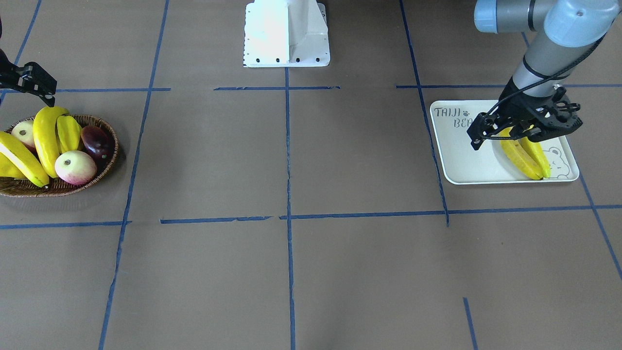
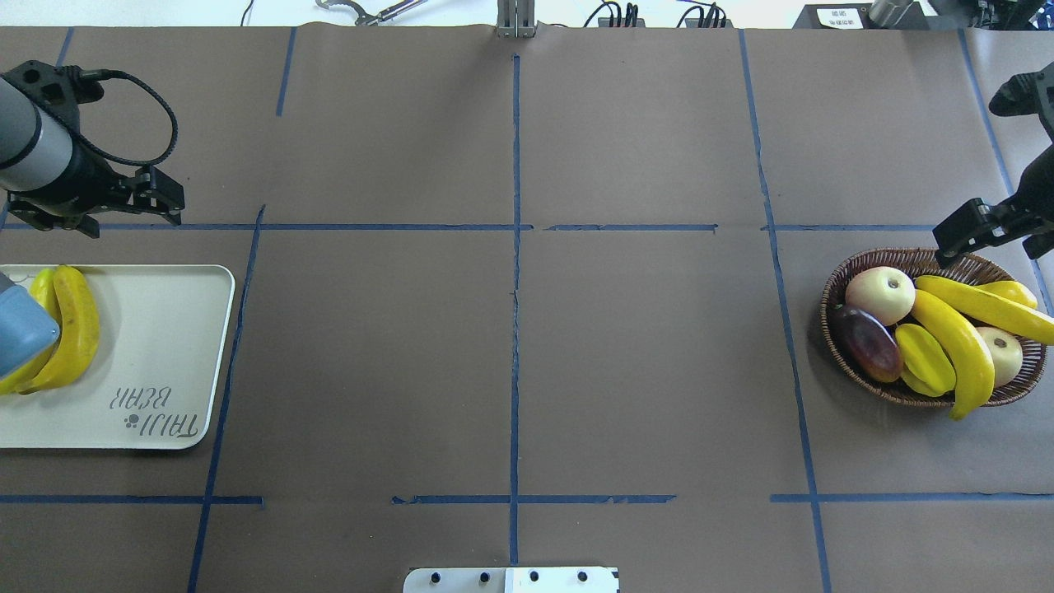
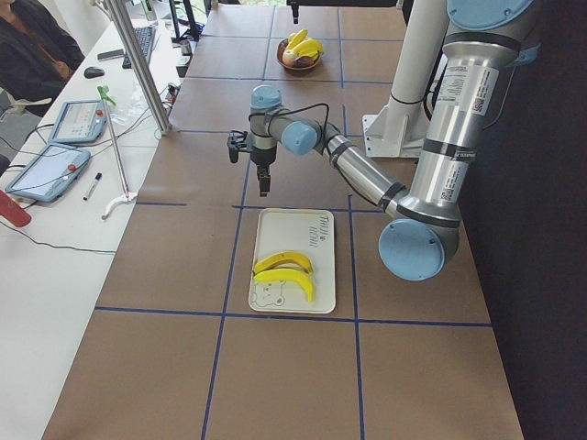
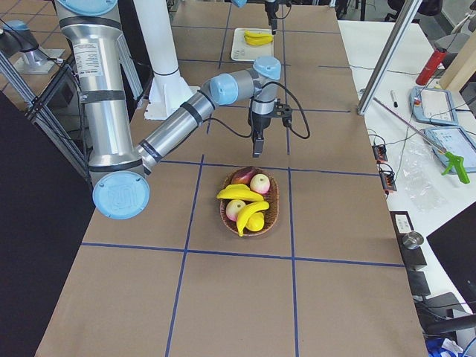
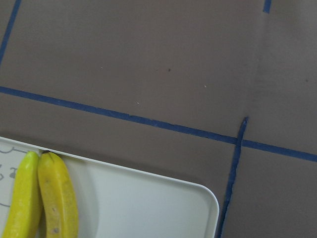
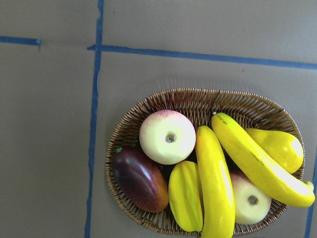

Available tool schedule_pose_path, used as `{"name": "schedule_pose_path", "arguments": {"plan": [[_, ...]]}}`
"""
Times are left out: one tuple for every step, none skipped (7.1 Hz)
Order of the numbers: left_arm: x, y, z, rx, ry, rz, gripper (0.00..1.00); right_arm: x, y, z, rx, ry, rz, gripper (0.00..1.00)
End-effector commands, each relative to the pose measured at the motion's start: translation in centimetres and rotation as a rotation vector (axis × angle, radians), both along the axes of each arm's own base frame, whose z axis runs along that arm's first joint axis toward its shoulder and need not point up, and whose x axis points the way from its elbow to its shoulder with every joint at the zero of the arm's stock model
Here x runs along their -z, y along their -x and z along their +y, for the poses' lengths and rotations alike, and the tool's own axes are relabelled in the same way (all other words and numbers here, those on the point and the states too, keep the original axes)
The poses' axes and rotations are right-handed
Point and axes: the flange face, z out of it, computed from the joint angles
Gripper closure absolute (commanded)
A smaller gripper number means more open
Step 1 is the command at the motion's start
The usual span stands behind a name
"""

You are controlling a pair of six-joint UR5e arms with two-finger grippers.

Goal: Transfer all bananas from basket to plate

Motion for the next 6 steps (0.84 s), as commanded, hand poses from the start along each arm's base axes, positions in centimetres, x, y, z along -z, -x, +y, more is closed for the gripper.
{"name": "schedule_pose_path", "arguments": {"plan": [[1.9,-3.5,0.8,0.009,-0.001,0.004,0.00,-4.4,0.7,-0.5,0.029,0.084,0.026,0.00],[2.0,-3.7,1.0,0.009,0.000,0.004,0.00,-6.2,0.6,-0.4,0.031,0.118,0.042,0.00],[2.6,-4.0,0.9,0.008,-0.008,0.011,0.00,-7.5,1.3,-0.6,0.043,0.143,0.054,0.00],[2.9,-4.1,0.8,0.006,-0.013,0.015,0.00,-7.7,2.5,-0.7,0.064,0.126,0.052,0.00],[3.1,-4.3,0.7,0.005,-0.015,0.017,0.00,-9.0,2.7,-0.9,0.064,0.081,0.027,0.00],[3.5,-4.4,0.6,0.006,-0.020,0.022,0.00,-10.6,2.4,0.0,0.063,0.044,0.010,0.00]]}}
